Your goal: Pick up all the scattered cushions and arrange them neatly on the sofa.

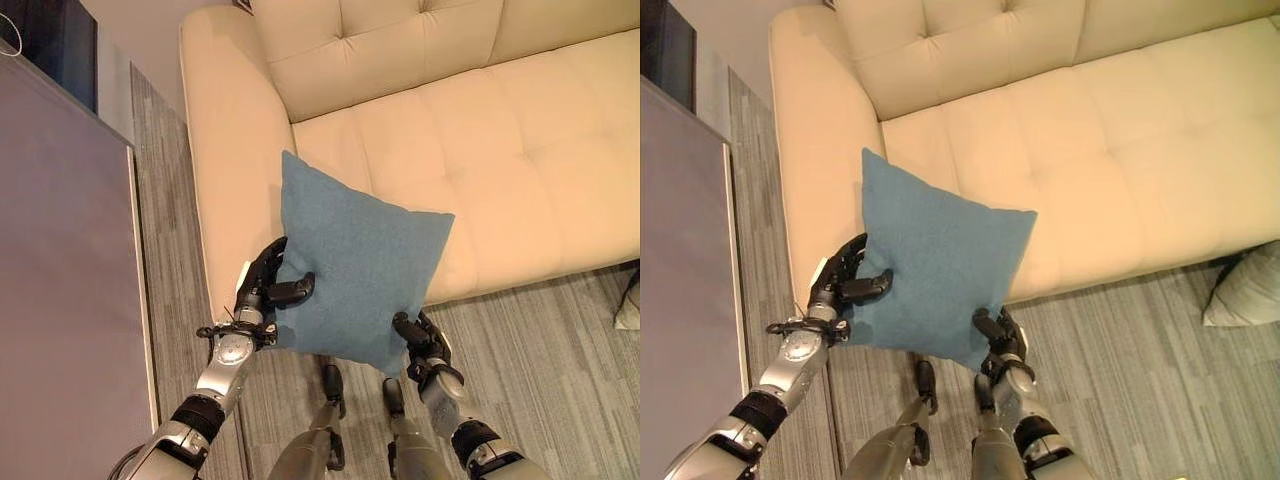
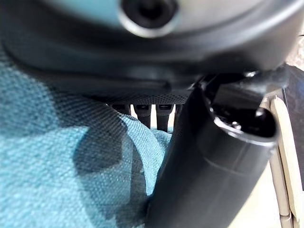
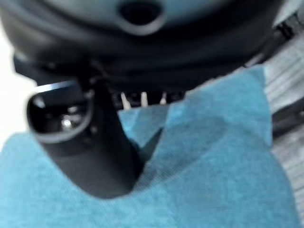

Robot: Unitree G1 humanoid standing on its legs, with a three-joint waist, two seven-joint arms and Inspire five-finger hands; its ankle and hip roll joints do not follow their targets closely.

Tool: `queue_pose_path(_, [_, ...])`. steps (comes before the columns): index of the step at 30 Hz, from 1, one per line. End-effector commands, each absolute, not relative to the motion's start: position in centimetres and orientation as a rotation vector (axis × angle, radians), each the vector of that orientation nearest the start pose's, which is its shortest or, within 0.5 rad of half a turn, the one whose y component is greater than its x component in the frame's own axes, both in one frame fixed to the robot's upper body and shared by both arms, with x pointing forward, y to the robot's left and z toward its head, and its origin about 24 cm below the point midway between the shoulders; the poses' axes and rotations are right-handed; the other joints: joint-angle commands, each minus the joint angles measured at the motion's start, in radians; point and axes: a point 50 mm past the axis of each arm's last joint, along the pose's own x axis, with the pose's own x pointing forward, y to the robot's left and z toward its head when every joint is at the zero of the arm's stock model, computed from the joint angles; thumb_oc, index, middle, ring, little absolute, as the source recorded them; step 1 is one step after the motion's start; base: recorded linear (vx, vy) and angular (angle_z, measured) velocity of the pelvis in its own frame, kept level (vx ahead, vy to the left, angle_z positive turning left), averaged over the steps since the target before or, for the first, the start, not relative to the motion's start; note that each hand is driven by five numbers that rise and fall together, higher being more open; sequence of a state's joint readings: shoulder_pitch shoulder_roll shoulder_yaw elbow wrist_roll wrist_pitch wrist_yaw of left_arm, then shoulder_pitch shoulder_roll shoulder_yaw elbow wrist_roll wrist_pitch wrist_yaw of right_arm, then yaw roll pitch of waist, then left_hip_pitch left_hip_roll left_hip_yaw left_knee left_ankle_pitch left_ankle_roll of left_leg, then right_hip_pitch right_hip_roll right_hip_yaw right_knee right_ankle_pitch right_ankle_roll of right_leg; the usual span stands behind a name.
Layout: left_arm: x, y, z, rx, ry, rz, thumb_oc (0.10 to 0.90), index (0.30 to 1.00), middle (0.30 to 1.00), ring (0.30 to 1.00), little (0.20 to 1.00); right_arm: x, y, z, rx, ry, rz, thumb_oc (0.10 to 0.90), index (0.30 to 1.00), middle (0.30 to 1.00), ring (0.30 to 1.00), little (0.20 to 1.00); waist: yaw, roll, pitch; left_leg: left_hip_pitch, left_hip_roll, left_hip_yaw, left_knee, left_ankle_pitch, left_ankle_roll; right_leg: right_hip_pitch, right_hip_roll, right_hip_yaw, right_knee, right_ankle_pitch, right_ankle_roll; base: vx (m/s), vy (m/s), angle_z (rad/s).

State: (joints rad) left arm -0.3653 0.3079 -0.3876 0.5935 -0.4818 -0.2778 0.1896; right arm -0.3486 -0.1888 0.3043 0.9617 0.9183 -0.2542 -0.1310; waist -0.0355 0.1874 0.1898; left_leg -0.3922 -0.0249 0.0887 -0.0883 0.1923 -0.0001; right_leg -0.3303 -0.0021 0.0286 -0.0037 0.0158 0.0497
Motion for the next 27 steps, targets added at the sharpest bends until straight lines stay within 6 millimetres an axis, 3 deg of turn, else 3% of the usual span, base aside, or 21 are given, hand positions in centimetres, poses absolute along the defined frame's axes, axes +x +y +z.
queue_pose_path(1, [29.7,13.3,-0.3,-0.057,0.144,-0.100,0.400,0.300,0.300,0.300,0.300,28.9,-10.9,-3.3,0.547,0.327,0.059,0.400,0.300,0.300,0.300,0.300,0.012,-0.035,-0.028,0.042,-0.033,-0.022,0.001,-0.100,-0.044,-0.063,-0.089,-0.049,-0.084,0.119,0.070,0.00,-0.001,0.04])
queue_pose_path(5, [29.0,14.0,-1.1,-0.068,0.177,-0.082,0.400,0.300,0.300,0.300,0.300,28.2,-11.6,-3.7,0.541,0.327,0.050,0.400,0.300,0.300,0.300,0.300,0.006,-0.049,-0.034,0.069,-0.030,-0.023,0.001,-0.110,-0.041,-0.037,-0.088,-0.051,-0.084,0.112,0.070,0.02,0.005,0.07])
queue_pose_path(8, [26.6,15.4,-3.3,-0.103,0.260,-0.042,0.400,0.300,0.300,0.300,0.300,26.2,-14.3,-4.9,0.461,0.348,0.001,0.400,0.300,0.300,0.300,0.300,0.001,-0.085,-0.054,0.143,-0.027,-0.022,0.001,-0.137,-0.027,0.037,-0.083,-0.058,-0.084,0.096,0.074,0.10,0.021,0.04])
queue_pose_path(16, [22.7,17.4,-6.1,-0.150,0.390,0.017,0.400,0.300,0.300,0.300,0.300,24.3,-16.5,-4.9,0.352,0.330,-0.008,0.400,0.300,0.300,0.300,0.300,0.002,-0.133,-0.097,0.284,-0.017,-0.013,0.006,-0.184,-0.010,0.172,-0.080,-0.047,-0.084,0.062,0.078,0.08,0.041,-0.12])
queue_pose_path(21, [21.7,18.2,-5.8,-0.151,0.381,0.025,0.400,0.300,0.300,0.300,0.300,23.9,-17.6,-3.0,0.291,0.228,-0.008,0.400,0.300,0.300,0.300,0.300,-0.001,-0.168,-0.128,0.366,-0.012,0.013,0.034,-0.229,0.008,0.237,-0.077,-0.024,-0.062,0.051,0.089,0.06,0.070,-0.20])
queue_pose_path(27, [22.4,17.5,-4.1,-0.132,0.307,-0.028,0.400,0.300,0.300,0.300,0.300,23.8,-18.0,-1.1,0.237,0.133,-0.010,0.400,0.300,0.300,0.300,0.300,-0.020,-0.184,-0.131,0.411,-0.016,0.029,0.014,-0.236,0.027,0.227,-0.068,0.008,-0.008,0.051,0.102,-0.02,0.056,-0.26])
